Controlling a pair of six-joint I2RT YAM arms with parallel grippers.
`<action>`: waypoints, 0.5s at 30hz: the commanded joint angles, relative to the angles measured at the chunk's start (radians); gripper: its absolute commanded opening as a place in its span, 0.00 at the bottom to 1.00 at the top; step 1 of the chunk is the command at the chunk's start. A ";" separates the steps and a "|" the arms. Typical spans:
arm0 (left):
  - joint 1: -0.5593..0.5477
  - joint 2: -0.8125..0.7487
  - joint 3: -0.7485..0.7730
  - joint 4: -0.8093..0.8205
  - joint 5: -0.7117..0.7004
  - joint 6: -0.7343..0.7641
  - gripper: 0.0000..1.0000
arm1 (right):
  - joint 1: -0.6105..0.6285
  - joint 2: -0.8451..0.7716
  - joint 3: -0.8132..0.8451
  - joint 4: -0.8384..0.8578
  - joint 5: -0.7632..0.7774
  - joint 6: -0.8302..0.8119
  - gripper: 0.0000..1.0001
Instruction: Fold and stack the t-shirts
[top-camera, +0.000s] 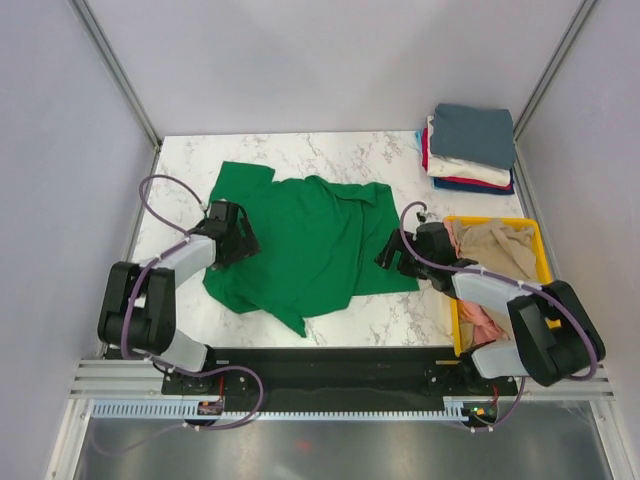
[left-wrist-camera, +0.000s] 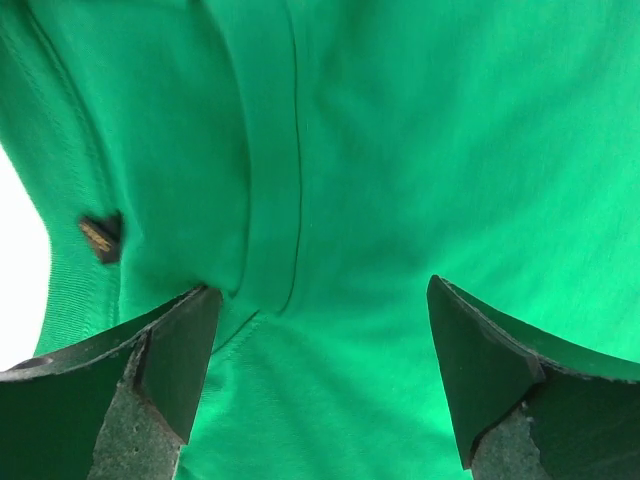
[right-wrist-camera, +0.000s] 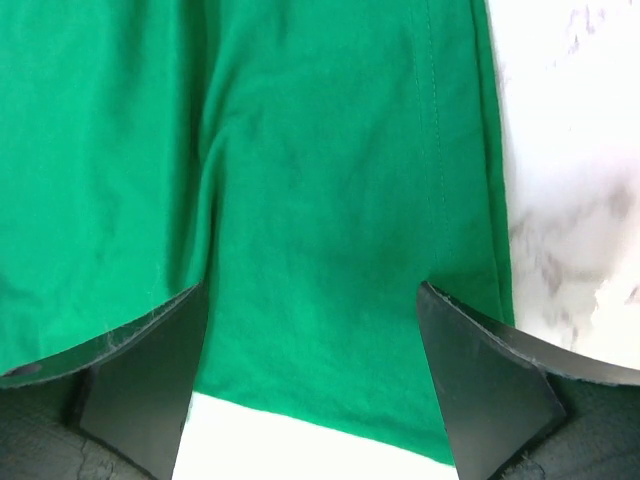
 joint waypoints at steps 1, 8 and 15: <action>0.046 0.096 0.115 0.069 -0.080 0.002 0.93 | 0.021 -0.048 -0.160 -0.099 0.010 0.080 0.93; 0.074 0.332 0.412 -0.017 -0.051 0.037 0.92 | 0.172 -0.412 -0.280 -0.248 0.051 0.219 0.92; 0.009 0.072 0.456 -0.140 0.009 0.069 0.91 | 0.182 -0.560 -0.055 -0.453 0.184 0.104 0.94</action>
